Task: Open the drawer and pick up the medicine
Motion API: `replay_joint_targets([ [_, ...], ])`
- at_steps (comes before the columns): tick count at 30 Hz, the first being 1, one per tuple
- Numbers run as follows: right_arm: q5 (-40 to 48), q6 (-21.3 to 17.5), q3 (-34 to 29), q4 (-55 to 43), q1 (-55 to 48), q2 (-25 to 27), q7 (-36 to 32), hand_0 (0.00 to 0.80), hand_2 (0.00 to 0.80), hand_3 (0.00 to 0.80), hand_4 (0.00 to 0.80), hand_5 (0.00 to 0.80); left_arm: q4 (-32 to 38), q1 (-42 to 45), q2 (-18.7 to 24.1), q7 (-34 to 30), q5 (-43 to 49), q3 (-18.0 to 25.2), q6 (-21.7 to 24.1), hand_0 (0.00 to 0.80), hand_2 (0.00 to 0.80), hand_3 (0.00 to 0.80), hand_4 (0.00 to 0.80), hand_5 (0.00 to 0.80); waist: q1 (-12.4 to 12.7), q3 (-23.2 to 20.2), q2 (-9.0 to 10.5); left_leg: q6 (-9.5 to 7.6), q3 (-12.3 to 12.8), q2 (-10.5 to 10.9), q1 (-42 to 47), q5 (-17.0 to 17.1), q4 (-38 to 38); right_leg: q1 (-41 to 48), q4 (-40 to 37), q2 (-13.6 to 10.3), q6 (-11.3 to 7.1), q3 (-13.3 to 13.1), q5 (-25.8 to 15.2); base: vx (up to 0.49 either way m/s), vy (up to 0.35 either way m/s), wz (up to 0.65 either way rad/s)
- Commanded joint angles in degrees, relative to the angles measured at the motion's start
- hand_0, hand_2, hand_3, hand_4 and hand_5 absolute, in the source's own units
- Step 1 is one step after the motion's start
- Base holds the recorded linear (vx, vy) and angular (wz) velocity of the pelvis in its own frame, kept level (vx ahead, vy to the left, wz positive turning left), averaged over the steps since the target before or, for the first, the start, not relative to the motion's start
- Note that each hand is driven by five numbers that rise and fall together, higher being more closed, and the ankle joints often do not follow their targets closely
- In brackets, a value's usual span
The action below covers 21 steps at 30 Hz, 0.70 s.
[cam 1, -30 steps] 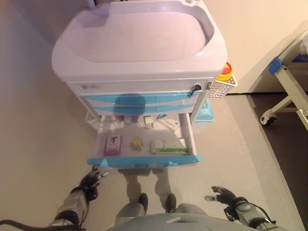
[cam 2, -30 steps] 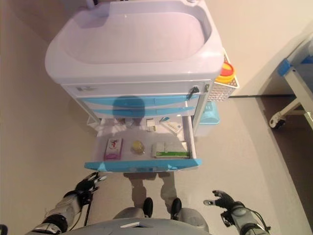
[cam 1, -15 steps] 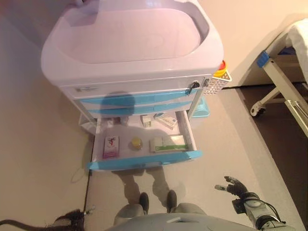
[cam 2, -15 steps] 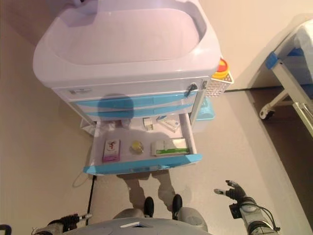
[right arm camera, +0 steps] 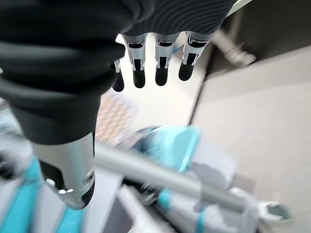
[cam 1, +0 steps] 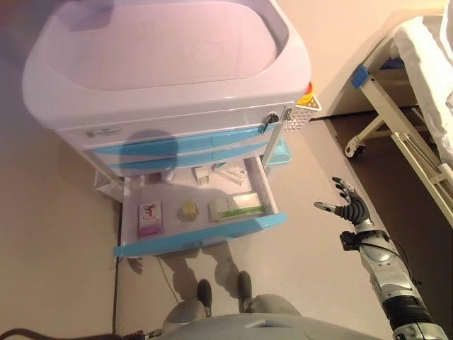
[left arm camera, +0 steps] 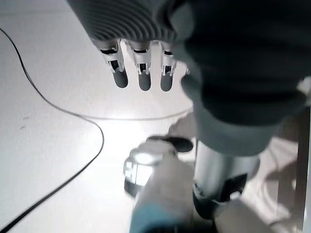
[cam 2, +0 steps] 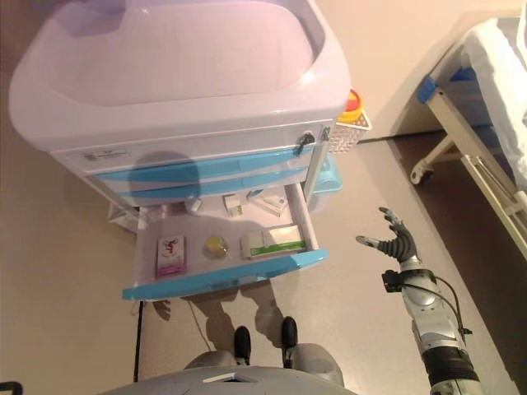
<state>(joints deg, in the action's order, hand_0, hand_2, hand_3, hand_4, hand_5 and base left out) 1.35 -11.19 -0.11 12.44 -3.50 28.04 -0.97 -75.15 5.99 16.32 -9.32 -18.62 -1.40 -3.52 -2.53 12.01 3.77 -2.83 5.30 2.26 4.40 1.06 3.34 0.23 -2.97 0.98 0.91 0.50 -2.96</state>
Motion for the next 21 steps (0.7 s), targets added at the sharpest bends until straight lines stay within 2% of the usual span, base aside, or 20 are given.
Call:
replay_joint_targets([
  [1,5.3,-5.1,0.6,-9.6,-0.2,1.2,-8.2,0.0,0.0,0.0,0.0,0.0,-2.4,0.0,-0.8,-1.8,-3.2,-0.2,1.1,0.0,0.0,0.0,0.0,0.0,-0.2,-0.6,0.82,-1.14,-0.9,1.8,-4.0,-3.4,-3.3,-3.0,6.0,-2.3,-4.08,1.8,1.4,-0.016,-0.025,-0.06],
  [5,5.3,-7.2,4.8,-15.9,-0.8,3.6,-17.3,0.0,0.0,0.0,0.0,0.0,-2.3,-0.6,-0.7,-2.0,-3.1,-0.9,2.2,0.0,0.0,0.0,0.0,0.0,-0.1,-0.2,1.47,-1.02,-0.8,1.8,-4.8,-3.5,-3.7,-3.6,6.0,-2.5,-4.31,1.7,1.0,-0.041,-0.019,-0.06],
  [10,7.2,-6.3,9.9,-20.8,3.6,6.7,-22.8,0.0,0.0,0.0,0.0,0.0,-2.1,-2.2,0.1,-1.0,-5.3,-2.6,3.5,0.0,0.0,0.0,0.0,0.0,1.0,0.5,1.72,-0.88,-1.2,2.0,-5.6,-3.3,-4.0,-3.9,5.8,-2.6,-4.34,1.9,0.7,-0.039,-0.003,0.01],
  [13,7.5,-6.3,12.3,-22.7,7.0,8.1,-24.3,0.0,0.0,0.0,0.0,0.0,-1.7,-3.5,0.5,-0.6,-6.3,-3.7,3.3,0.0,0.0,0.0,0.0,0.0,1.8,0.9,1.68,-0.84,-1.6,2.2,-6.0,-3.1,-4.0,-4.0,5.6,-2.8,-4.35,2.1,0.7,-0.034,0.008,0.04],
  [21,7.7,-2.5,17.3,-25.0,17.0,8.1,-25.7,0.0,0.0,0.0,0.0,0.0,-1.1,-4.8,0.8,0.0,-8.2,-5.0,2.6,0.0,0.0,0.0,0.0,0.0,4.6,1.8,1.72,-0.59,-3.9,2.4,-7.1,-2.2,-3.4,-4.4,5.6,-3.0,-4.19,3.5,1.0,-0.026,-0.001,0.14],
])
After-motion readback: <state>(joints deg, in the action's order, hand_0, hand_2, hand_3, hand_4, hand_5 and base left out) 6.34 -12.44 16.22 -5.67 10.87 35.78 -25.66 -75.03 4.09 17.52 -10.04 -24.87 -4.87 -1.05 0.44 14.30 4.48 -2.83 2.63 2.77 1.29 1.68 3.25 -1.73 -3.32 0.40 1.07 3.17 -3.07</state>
